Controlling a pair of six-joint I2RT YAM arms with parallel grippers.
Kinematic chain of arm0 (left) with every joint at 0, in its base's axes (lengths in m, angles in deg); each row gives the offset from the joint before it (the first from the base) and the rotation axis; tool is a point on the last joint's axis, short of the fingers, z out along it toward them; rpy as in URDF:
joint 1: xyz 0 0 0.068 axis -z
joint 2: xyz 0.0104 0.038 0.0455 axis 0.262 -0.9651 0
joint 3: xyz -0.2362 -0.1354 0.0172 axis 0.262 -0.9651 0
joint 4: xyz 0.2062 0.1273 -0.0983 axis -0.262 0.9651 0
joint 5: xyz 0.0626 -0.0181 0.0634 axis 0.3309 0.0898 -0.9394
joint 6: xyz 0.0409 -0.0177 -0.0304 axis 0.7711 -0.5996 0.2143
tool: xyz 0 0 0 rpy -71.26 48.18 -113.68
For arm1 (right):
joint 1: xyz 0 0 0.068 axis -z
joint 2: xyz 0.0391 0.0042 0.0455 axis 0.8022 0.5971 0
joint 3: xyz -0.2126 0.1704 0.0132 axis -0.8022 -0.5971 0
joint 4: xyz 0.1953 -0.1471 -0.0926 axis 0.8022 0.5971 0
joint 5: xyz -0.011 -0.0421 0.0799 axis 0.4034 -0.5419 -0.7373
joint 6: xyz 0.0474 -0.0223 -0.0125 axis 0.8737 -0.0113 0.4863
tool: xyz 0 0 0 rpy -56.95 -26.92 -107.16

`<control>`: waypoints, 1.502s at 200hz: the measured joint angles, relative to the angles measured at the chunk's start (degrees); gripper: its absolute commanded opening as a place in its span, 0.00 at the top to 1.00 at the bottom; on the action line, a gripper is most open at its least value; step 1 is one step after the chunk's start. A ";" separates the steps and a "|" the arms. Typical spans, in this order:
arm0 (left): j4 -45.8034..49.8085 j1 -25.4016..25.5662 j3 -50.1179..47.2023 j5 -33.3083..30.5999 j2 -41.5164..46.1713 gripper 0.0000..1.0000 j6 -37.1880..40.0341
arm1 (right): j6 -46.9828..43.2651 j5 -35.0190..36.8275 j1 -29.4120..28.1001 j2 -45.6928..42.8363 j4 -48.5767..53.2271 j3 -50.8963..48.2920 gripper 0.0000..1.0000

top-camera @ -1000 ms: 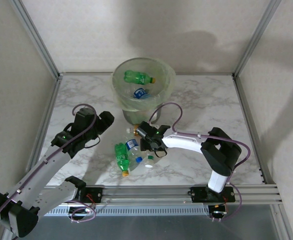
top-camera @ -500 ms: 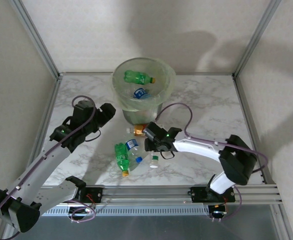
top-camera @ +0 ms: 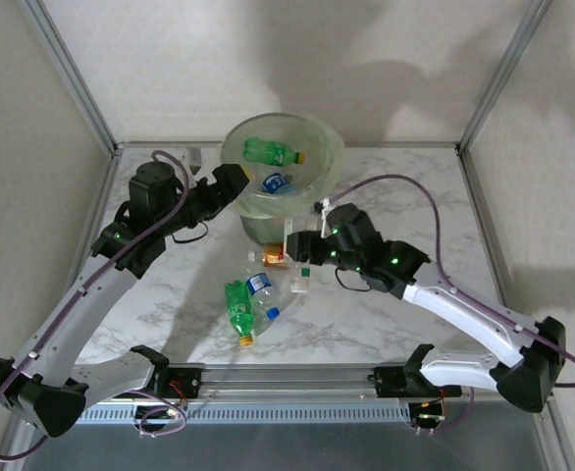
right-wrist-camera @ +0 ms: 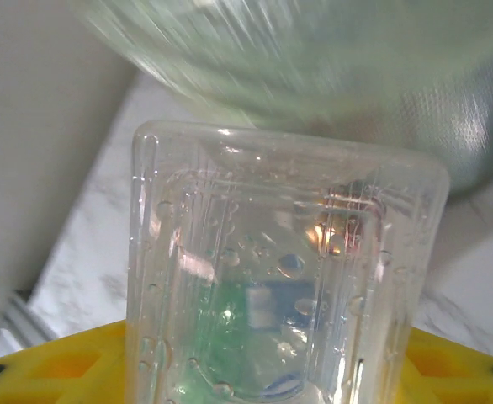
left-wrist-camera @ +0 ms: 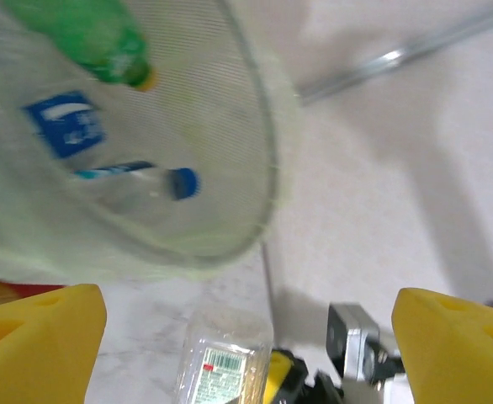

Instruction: Put the plastic bottles in the bin

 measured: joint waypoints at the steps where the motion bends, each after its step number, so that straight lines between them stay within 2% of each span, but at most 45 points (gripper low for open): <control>1: -0.15 0.00 0.04 0.22 -0.04 0.14 0.00 | -0.04 -0.22 0.09 -0.07 -0.07 0.13 0.44; 63: -10.51 0.00 2.19 15.10 -1.70 0.09 -0.02 | -0.37 -22.56 8.63 -0.68 -8.00 5.53 0.45; 96: -12.22 0.00 3.30 18.67 -1.79 0.06 0.22 | 4.15 -33.99 13.35 -0.63 -15.63 5.51 0.45; 133: -14.75 0.00 3.04 20.15 -2.36 0.07 -0.28 | 8.74 -42.40 13.94 0.17 -23.08 5.46 0.42; 179: -20.79 0.02 2.54 21.73 -3.48 0.13 -2.47 | 12.50 -47.12 13.94 1.90 -28.20 4.74 0.40; 242: -22.51 1.40 2.56 24.70 -6.86 0.13 -2.84 | 15.67 -49.90 13.94 3.30 -33.33 4.72 0.40; 300: -27.52 3.04 2.25 26.29 -7.48 0.27 -4.87 | 17.99 -51.23 13.94 4.76 -37.24 4.72 0.40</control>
